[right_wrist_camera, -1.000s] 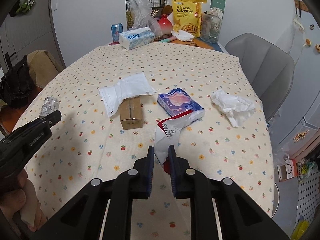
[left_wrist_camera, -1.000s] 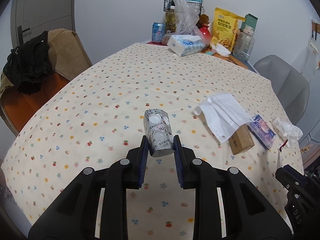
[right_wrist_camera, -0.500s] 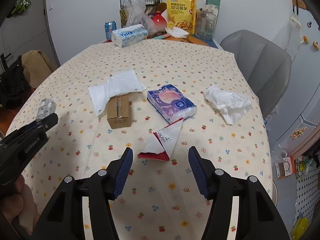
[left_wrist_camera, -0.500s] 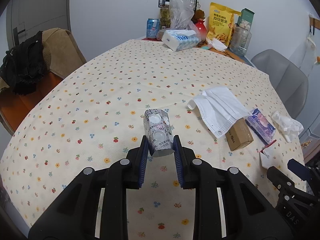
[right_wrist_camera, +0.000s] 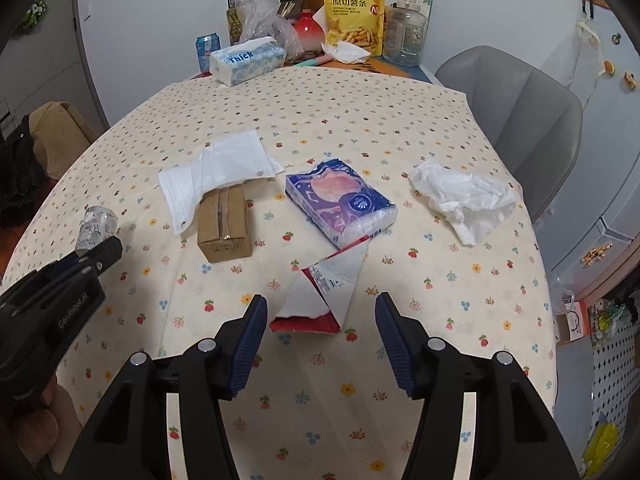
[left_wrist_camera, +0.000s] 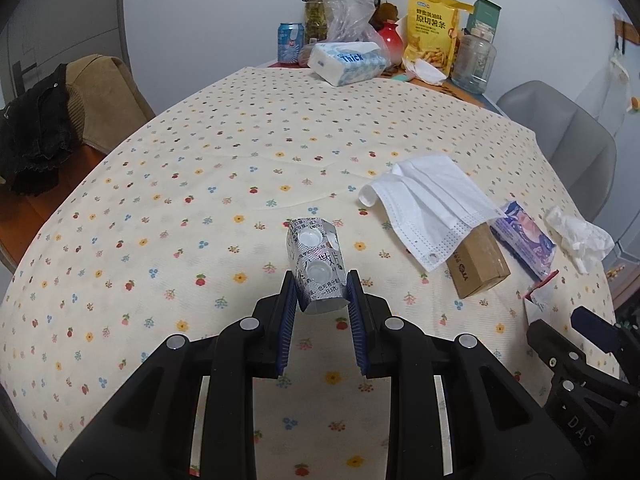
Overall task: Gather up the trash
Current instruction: 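Carry the blister pack and packet with both grippers toward the bin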
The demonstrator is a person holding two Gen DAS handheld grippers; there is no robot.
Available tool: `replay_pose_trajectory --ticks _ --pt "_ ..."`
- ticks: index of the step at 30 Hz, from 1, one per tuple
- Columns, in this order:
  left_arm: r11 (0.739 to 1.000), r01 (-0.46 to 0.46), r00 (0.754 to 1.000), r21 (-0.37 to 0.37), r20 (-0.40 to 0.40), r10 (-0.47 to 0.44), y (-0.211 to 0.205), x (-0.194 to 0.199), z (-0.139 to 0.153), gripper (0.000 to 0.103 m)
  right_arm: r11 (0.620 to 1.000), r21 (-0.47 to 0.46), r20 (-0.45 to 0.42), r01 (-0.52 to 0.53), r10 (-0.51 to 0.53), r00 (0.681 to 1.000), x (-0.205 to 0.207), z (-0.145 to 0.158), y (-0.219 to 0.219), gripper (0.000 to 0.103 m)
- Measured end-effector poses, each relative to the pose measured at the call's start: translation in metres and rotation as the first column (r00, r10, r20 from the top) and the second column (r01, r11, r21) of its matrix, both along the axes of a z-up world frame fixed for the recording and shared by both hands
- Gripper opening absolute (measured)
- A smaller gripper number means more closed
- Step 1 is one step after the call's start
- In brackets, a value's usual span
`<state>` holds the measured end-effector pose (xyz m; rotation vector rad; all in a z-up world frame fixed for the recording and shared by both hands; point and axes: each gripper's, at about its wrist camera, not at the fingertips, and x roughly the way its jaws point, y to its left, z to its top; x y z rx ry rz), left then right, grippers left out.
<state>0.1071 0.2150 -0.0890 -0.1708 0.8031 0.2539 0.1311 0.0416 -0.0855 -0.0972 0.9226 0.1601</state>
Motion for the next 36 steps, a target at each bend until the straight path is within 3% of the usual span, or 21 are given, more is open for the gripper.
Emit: replay_pose_trajectory --ticks 2,4,12,13,27,36 --pt "1.000 0.006 1.000 0.006 -0.003 -0.006 -0.003 0.001 0.000 0.025 1.000 -0.006 -0.013 0.008 -0.009 1.000 0.004 -0.003 0.000 0.051" --pt "1.000 0.009 1.000 0.012 -0.006 -0.009 -0.006 0.002 0.000 0.025 1.000 0.009 -0.046 0.012 -0.012 0.999 0.007 -0.008 -0.002 0.035" --pt "0.999 0.037 0.999 0.022 0.001 -0.037 -0.025 0.000 0.005 0.025 1.000 0.029 -0.038 -0.008 0.009 0.999 -0.007 -0.005 -0.011 0.022" --pt "0.999 0.042 0.999 0.024 0.004 -0.042 -0.028 -0.002 0.006 0.025 0.999 0.034 -0.034 -0.012 0.014 0.999 -0.010 -0.003 -0.012 0.017" --pt "0.994 0.097 0.993 0.052 0.070 -0.100 -0.074 -0.015 0.038 0.025 0.999 0.051 0.065 0.004 -0.007 0.998 -0.038 0.033 -0.047 0.015" --pt "0.984 0.168 0.979 0.056 0.109 -0.173 -0.119 -0.012 0.061 0.025 0.995 0.075 0.115 0.066 -0.074 0.991 -0.045 0.057 -0.090 0.015"
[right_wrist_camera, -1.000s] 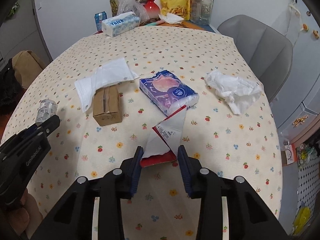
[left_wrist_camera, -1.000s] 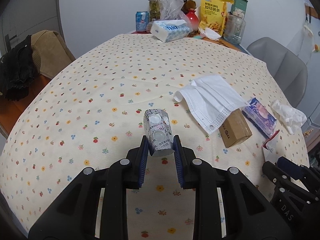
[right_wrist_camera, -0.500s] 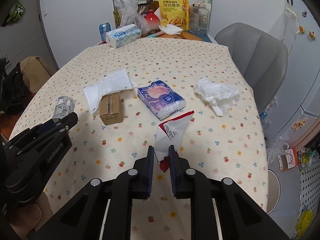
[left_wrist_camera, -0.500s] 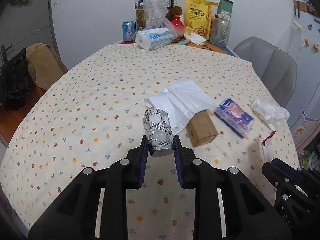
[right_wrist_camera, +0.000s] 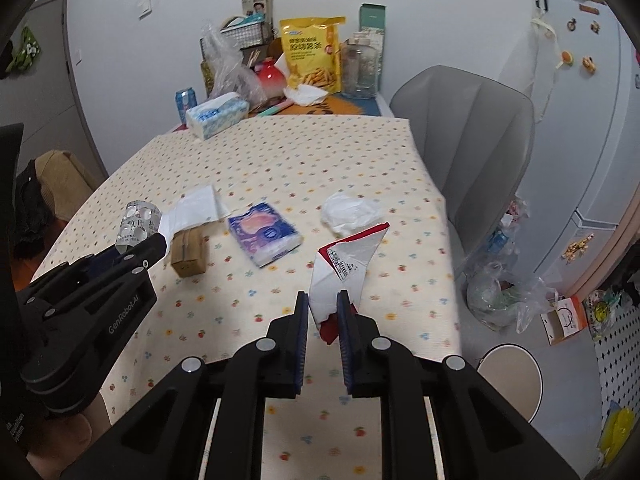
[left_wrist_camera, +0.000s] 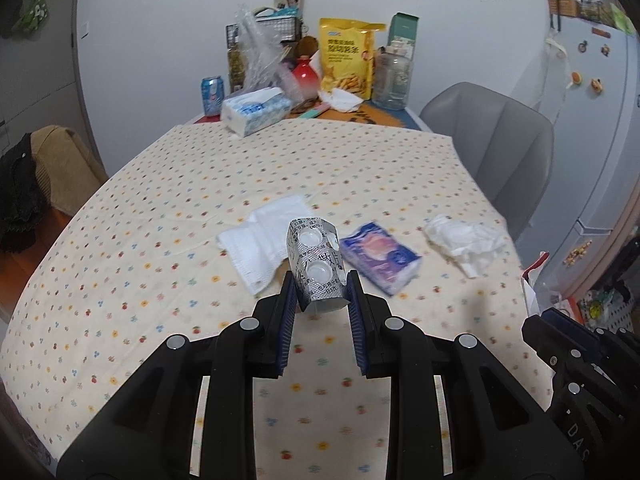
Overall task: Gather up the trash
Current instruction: 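Carry the blister pack and packet with both grippers toward the bin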
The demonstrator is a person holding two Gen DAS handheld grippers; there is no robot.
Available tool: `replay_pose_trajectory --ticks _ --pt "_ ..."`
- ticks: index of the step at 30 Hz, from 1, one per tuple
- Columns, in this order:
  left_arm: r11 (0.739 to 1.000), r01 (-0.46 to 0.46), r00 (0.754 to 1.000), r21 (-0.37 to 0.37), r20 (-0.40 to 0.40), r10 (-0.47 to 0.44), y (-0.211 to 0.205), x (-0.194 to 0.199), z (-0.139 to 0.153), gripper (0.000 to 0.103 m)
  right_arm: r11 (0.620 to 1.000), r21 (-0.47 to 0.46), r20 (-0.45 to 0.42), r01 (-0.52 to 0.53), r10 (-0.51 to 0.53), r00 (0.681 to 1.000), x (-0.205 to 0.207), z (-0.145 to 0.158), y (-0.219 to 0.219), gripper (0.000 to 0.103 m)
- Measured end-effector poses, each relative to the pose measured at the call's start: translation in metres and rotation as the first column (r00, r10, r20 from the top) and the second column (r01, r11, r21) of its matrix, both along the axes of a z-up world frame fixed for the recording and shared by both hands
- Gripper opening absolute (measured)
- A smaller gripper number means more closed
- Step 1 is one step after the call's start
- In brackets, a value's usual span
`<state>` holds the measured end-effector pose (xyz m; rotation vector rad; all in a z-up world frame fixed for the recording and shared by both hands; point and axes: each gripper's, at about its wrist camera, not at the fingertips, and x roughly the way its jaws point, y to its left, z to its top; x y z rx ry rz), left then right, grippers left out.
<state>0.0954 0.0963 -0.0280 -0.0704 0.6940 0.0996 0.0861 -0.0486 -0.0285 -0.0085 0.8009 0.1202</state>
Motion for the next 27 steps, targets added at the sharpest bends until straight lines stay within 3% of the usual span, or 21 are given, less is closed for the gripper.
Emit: replay_pose_trajectory --ticks 15,27 --pt "0.990 0.139 0.990 0.029 0.024 -0.140 -0.090 0.019 0.019 0.025 0.989 0.058 0.016 0.137 -0.138 0.990 -0.001 0.015 -0.092 0.015" --pt "0.964 0.260 0.965 0.058 0.013 -0.261 -0.172 0.034 0.021 0.025 0.968 0.061 0.027 0.242 -0.244 0.969 -0.009 0.016 -0.162 0.015"
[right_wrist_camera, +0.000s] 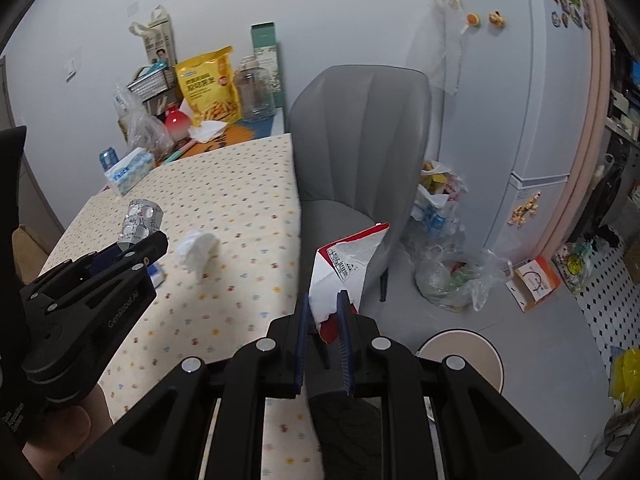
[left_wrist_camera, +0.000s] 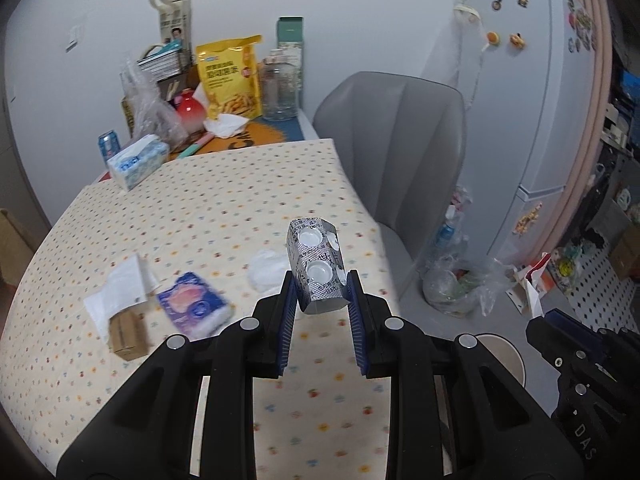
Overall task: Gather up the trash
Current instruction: 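Carry the blister pack and packet with both grippers toward the bin, then open the right gripper over the bin to drop the packet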
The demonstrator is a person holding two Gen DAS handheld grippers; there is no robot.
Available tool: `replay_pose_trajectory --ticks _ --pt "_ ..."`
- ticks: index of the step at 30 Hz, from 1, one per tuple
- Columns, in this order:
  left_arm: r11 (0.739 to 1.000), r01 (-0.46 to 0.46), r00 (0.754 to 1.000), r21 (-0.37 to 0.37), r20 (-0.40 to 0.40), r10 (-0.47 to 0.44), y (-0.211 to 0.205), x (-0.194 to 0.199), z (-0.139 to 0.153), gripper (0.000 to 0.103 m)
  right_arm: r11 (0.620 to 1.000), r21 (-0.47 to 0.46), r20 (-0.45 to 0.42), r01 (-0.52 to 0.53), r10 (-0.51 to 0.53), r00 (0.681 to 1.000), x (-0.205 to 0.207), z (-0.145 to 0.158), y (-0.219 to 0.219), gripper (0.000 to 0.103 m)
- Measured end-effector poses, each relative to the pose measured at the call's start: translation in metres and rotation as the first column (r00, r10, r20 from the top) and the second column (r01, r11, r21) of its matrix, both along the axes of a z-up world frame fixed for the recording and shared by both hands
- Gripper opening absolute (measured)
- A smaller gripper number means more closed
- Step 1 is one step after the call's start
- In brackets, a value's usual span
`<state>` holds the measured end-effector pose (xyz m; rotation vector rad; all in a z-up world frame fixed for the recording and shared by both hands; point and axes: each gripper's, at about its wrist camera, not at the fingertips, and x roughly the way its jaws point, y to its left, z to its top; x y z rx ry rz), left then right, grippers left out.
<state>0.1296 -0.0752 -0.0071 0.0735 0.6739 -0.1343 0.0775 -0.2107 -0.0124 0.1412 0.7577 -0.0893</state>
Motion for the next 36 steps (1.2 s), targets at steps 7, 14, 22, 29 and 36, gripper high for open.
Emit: replay_pose_trajectory --ticks 7,14,22,29,36 --pt "0.997 0.081 0.997 0.018 -0.008 -0.081 -0.054 0.002 -0.006 0.025 0.996 0.014 -0.005 0.088 -0.088 0.996 -0.008 -0.006 -0.048 0.015" --pt "0.987 0.157 0.987 0.042 -0.034 -0.155 -0.107 0.006 -0.018 0.025 0.985 0.028 -0.018 0.169 -0.169 0.985 -0.013 -0.020 -0.095 0.015" --pt "0.970 0.227 0.973 0.084 -0.059 -0.222 -0.165 0.012 -0.031 0.025 0.967 0.074 -0.052 0.242 -0.239 0.970 -0.016 -0.045 -0.150 0.015" --pt "0.960 0.255 0.964 0.115 -0.108 -0.243 -0.197 0.021 -0.056 0.025 0.954 0.116 -0.094 0.276 -0.266 0.959 -0.016 -0.076 -0.187 0.015" --pt "0.952 0.274 0.956 0.137 -0.145 -0.254 -0.217 0.029 -0.075 0.025 0.943 0.139 -0.130 0.302 -0.285 0.950 -0.007 -0.104 -0.213 0.015"
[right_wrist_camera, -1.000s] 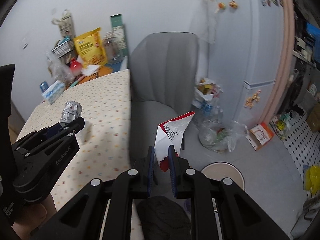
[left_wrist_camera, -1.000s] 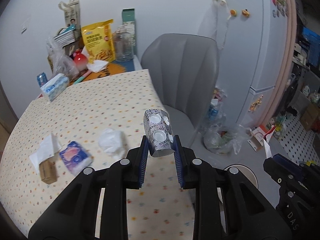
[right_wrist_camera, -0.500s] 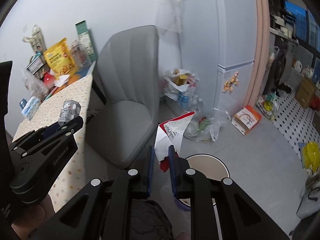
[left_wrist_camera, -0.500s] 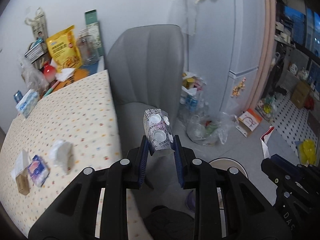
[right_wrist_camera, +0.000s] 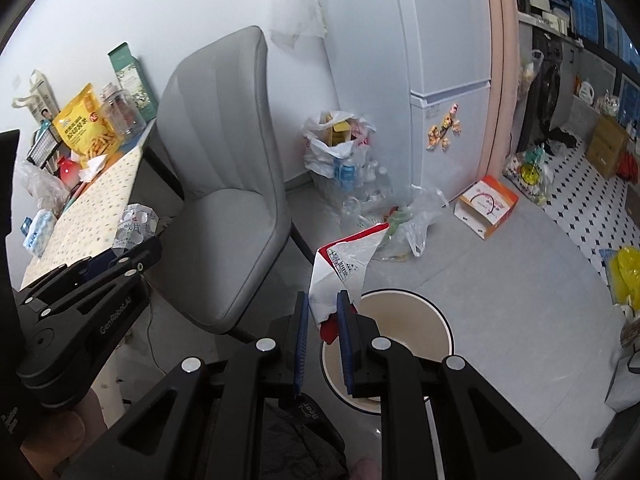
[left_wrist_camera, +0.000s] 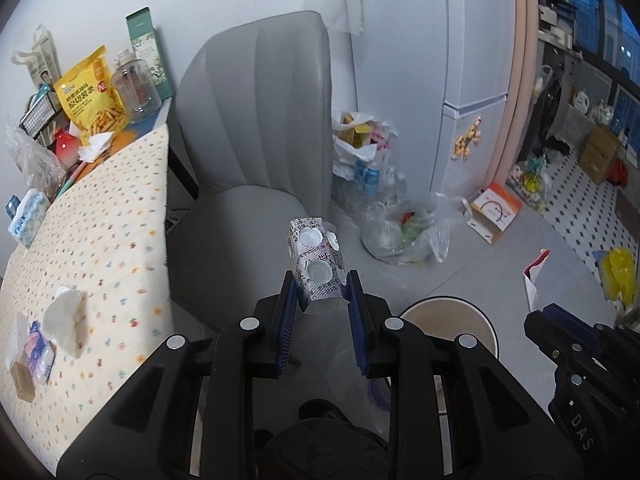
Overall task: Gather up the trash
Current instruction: 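Open the right gripper over the bin to drop the packet, then open the left gripper over the bin to drop the blister pack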
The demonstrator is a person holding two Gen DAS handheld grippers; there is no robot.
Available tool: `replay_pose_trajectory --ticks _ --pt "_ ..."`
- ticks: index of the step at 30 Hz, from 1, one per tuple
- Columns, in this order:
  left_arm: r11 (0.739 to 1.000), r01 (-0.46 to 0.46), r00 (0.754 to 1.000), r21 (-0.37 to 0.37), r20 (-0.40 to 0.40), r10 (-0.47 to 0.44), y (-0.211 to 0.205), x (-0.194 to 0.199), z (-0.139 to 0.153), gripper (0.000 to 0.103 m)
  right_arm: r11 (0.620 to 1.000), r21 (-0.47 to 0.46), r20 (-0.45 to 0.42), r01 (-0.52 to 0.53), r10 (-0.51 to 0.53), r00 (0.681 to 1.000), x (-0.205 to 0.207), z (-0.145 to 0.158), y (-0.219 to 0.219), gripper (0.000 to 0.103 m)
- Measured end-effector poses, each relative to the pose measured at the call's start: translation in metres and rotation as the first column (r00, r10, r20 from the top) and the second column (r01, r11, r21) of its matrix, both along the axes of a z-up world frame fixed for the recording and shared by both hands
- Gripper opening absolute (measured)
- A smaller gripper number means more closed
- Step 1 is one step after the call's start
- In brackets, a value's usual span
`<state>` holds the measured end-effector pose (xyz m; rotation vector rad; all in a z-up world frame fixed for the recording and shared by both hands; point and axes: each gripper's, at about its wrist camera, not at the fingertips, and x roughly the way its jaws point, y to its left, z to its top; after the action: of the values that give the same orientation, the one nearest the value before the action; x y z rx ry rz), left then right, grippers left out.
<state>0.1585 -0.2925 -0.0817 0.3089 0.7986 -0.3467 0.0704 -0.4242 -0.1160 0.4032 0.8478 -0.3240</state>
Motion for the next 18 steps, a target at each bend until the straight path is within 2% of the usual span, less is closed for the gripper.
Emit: replay_pose_trajectory --ticks 14,18 --pt "0.999 0.024 0.998 0.048 -0.058 -0.021 -0.017 0.011 -0.030 0.025 0.996 0.075 -0.058 0.056 -0.052 0.997 0.015 -0.044 -0.029 0.018" --pt "0.997 0.042 0.997 0.058 -0.066 -0.039 -0.028 0.009 -0.034 0.025 0.992 0.087 -0.062 0.086 -0.081 0.995 0.009 -0.049 -0.041 0.036"
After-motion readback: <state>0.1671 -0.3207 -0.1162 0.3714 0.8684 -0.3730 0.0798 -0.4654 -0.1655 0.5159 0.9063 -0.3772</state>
